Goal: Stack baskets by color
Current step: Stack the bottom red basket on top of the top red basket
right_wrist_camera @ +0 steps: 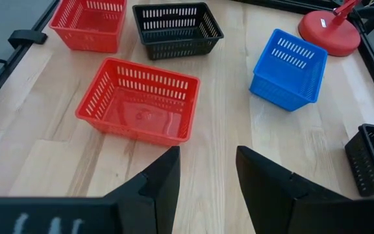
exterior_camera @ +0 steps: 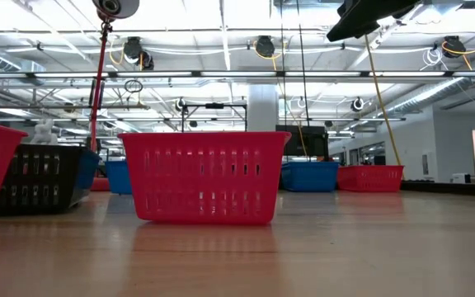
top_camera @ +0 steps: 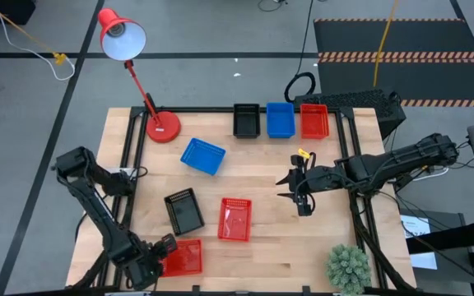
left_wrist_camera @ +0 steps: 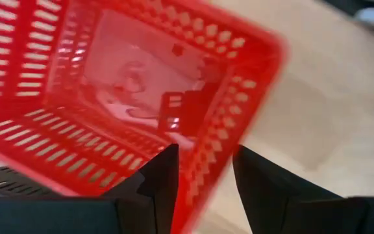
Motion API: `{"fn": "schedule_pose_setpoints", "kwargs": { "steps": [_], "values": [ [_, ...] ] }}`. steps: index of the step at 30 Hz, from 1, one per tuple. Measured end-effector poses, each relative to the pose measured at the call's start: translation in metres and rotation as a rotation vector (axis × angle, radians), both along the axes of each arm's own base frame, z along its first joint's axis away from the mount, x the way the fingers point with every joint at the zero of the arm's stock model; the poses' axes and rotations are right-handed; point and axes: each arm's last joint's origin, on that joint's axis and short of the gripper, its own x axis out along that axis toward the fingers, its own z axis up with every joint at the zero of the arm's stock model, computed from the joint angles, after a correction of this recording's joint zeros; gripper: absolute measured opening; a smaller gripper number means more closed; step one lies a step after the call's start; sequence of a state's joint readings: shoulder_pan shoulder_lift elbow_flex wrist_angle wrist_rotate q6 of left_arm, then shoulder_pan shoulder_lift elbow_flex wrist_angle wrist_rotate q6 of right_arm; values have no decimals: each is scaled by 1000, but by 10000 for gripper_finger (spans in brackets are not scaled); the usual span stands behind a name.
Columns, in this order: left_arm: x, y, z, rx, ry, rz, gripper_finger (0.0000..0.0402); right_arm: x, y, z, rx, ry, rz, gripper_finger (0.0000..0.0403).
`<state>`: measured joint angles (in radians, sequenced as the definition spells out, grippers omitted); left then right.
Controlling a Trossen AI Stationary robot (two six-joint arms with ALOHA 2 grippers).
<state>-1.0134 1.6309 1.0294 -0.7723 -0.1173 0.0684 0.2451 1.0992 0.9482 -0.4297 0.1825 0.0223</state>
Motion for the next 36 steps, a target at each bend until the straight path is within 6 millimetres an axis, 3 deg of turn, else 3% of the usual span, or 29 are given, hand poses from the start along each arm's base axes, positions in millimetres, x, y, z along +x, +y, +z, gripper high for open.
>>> {"fn": "schedule_pose_setpoints", "kwargs": {
  "steps": [7, 16, 19, 24, 30, 33, 36],
  "values": [
    [6, 4, -11, 72, 27, -54, 137, 0, 0, 0, 0, 1, 1, 146],
    [19, 11, -1, 56, -12, -60, 12, 0, 0, 0, 0, 1, 0, 146],
    [24, 12, 15, 36, -37, -69, 15, 0, 0, 0, 0, 1, 1, 146],
    [34, 15, 65, 11, -99, -56, 8, 0, 0, 0, 6, 1, -3, 146],
    [55, 29, 121, 102, -364, 107, 13, 2, -1, 3, 8, -40, -88, 146],
    [73, 47, 131, 201, -488, 214, 7, 3, 1, 8, -51, -122, -206, 146],
    [94, 74, 129, 300, -540, 353, 12, 1, 9, 13, -132, -178, -265, 146]
  ]
}}
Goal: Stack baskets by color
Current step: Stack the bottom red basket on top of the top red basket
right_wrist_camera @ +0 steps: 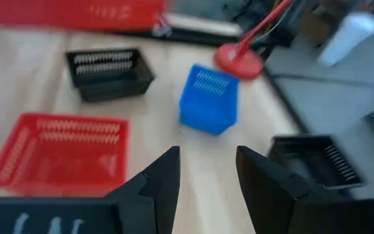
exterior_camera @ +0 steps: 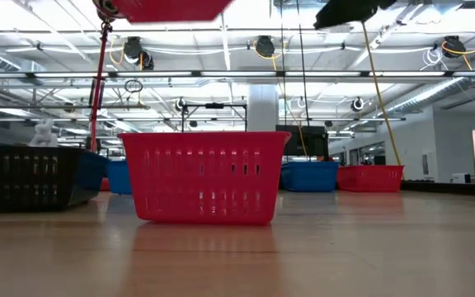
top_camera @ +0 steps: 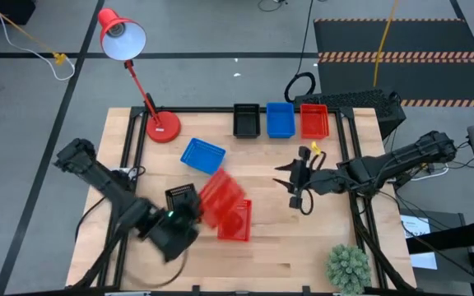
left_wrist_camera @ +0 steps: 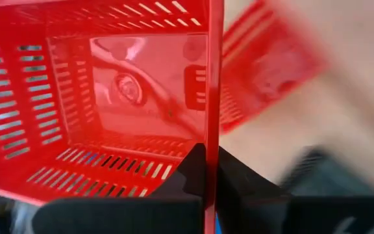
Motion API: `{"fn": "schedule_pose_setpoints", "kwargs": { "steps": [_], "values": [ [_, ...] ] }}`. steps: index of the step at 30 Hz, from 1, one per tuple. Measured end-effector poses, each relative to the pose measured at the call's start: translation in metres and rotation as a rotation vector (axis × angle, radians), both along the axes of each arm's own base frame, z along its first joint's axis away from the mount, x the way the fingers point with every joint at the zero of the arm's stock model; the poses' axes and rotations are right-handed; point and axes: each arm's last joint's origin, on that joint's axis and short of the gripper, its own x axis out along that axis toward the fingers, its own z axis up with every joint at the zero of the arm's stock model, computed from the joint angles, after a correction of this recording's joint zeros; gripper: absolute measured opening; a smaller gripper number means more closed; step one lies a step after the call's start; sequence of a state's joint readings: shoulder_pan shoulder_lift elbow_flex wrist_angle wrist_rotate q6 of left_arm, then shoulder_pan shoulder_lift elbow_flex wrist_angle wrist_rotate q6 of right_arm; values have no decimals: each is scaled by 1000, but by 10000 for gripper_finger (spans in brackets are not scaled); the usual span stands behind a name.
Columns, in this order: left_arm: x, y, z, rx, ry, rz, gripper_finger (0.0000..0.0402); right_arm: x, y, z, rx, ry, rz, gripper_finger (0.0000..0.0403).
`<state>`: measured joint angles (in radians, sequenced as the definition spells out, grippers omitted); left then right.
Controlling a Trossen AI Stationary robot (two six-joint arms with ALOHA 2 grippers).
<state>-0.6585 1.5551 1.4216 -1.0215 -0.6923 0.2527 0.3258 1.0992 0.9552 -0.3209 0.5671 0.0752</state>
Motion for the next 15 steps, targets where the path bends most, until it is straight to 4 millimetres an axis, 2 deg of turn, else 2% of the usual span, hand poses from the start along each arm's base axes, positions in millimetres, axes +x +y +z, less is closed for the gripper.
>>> {"fn": "schedule_pose_setpoints", "kwargs": {
  "steps": [6, 11, 15],
  "values": [
    [47, 61, -10, 32, -152, 248, 7, 2, 21, 10, -165, -104, -22, 146],
    [86, 106, -19, 45, -247, 330, 14, 21, 28, -5, -292, -47, -3, 146],
    [109, 135, -39, 45, -232, 395, 7, 35, 26, -17, -403, 6, -69, 146]
  ]
}}
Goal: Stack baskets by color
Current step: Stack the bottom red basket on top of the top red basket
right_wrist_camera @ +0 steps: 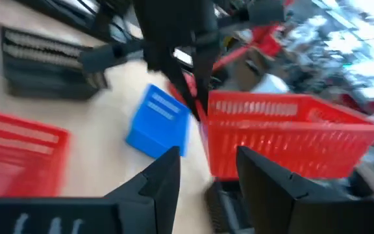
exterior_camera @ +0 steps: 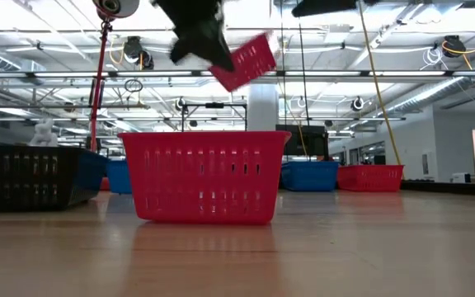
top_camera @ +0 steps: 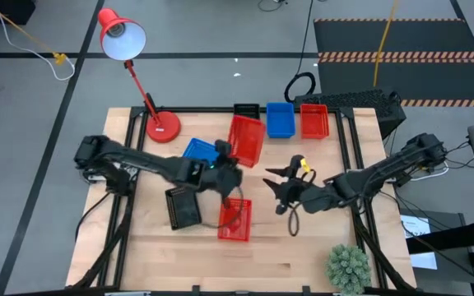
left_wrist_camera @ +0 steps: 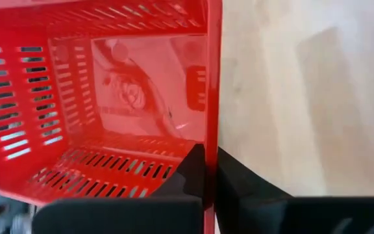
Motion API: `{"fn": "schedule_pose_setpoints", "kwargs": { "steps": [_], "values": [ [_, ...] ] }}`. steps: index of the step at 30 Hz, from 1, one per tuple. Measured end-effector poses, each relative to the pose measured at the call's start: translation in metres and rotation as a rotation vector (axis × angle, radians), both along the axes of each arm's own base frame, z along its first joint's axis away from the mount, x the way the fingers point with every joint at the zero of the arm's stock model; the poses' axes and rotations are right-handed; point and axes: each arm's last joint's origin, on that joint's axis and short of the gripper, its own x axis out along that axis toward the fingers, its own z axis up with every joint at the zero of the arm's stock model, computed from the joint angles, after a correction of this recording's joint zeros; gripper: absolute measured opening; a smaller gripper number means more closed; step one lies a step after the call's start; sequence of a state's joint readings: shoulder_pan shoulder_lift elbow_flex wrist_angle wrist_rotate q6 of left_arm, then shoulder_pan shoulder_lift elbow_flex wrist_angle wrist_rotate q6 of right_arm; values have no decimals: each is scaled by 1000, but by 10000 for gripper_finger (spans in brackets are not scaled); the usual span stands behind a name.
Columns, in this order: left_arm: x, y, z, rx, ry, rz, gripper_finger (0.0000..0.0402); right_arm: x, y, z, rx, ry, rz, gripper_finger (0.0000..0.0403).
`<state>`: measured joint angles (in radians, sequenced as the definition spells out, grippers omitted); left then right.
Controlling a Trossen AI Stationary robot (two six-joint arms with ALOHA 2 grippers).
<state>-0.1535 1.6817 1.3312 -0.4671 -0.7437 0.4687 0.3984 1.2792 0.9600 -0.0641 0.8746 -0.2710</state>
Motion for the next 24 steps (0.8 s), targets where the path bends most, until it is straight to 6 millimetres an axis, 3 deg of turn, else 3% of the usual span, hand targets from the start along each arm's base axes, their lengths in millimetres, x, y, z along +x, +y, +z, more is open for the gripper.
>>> {"fn": "schedule_pose_setpoints", "kwargs": {
  "steps": [4, 10, 17, 24],
  "values": [
    [18, 19, -23, 0, 33, 26, 15, 10, -9, -10, -44, 47, -47, 146],
    [34, 31, -49, 13, 97, -17, 7, 28, -29, -31, -44, 150, -39, 146],
    [35, 30, -45, 29, 82, -33, 18, 38, -53, -50, 35, 222, -71, 146],
    [34, 16, -39, 40, 53, -77, 19, 42, -61, -57, 42, 246, -90, 142]
  ]
}}
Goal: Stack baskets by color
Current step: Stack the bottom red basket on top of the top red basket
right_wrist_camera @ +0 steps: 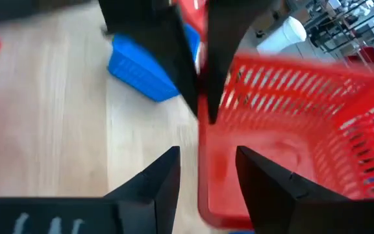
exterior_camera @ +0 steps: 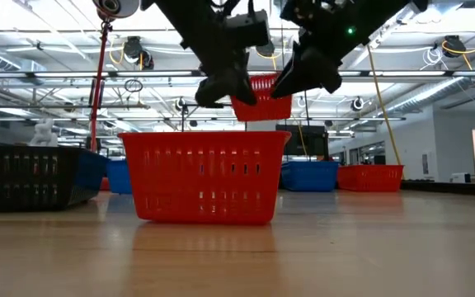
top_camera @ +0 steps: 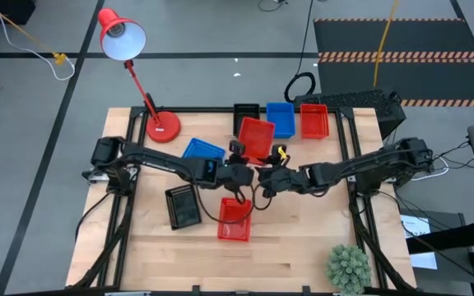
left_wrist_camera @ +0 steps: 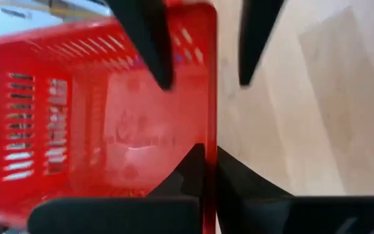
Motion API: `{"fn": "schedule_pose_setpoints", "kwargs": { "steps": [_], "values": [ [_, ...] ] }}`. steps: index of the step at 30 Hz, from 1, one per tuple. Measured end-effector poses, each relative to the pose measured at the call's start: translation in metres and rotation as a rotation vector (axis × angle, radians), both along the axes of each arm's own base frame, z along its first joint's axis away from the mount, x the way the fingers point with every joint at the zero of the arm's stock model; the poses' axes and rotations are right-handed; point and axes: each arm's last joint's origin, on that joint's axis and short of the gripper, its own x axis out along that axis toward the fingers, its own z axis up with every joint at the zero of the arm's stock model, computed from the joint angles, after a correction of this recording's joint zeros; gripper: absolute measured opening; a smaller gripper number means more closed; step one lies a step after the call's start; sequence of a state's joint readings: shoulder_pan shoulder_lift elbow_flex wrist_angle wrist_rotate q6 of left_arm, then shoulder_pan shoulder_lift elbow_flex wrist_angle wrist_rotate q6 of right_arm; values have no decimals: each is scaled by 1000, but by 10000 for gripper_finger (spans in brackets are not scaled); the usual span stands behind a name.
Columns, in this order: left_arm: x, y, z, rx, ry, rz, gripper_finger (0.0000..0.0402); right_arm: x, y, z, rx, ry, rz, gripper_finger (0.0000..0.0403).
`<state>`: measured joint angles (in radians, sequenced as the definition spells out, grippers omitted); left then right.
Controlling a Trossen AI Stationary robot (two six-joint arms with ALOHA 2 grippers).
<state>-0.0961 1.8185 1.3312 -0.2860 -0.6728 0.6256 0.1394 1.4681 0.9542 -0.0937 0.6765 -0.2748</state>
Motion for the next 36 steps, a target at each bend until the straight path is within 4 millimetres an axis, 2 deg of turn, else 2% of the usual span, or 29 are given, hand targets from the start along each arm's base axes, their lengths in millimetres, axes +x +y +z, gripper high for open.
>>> {"fn": "schedule_pose_setpoints", "kwargs": {
  "steps": [3, 9, 13, 19, 22, 27, 32, 36],
  "values": [
    [0, -6, 2, 6, -8, -26, 26, -1, -1, -1, 0, 9, -2, 125],
    [2, -18, 4, 37, -23, -71, 7, -3, -1, -3, 9, 39, -9, 60],
    [3, -20, 6, 41, -28, -84, 21, -3, 1, -3, -2, 51, 12, 16],
    [5, -21, 10, -11, -109, -55, 37, -4, 1, -4, -24, 67, 16, 7],
    [6, -22, 12, -35, -139, -42, 74, -4, 0, -4, -40, 83, 25, 4],
    [1, -24, 24, -101, -231, 12, 185, -7, -3, 2, -61, 86, 44, 4],
    [-23, -36, 51, -184, -277, 32, 280, -22, -7, 20, -12, 84, 119, 3],
    [-43, -39, 74, -260, -347, 71, 309, -40, -12, 36, 3, 96, 151, 3]
  ]
}}
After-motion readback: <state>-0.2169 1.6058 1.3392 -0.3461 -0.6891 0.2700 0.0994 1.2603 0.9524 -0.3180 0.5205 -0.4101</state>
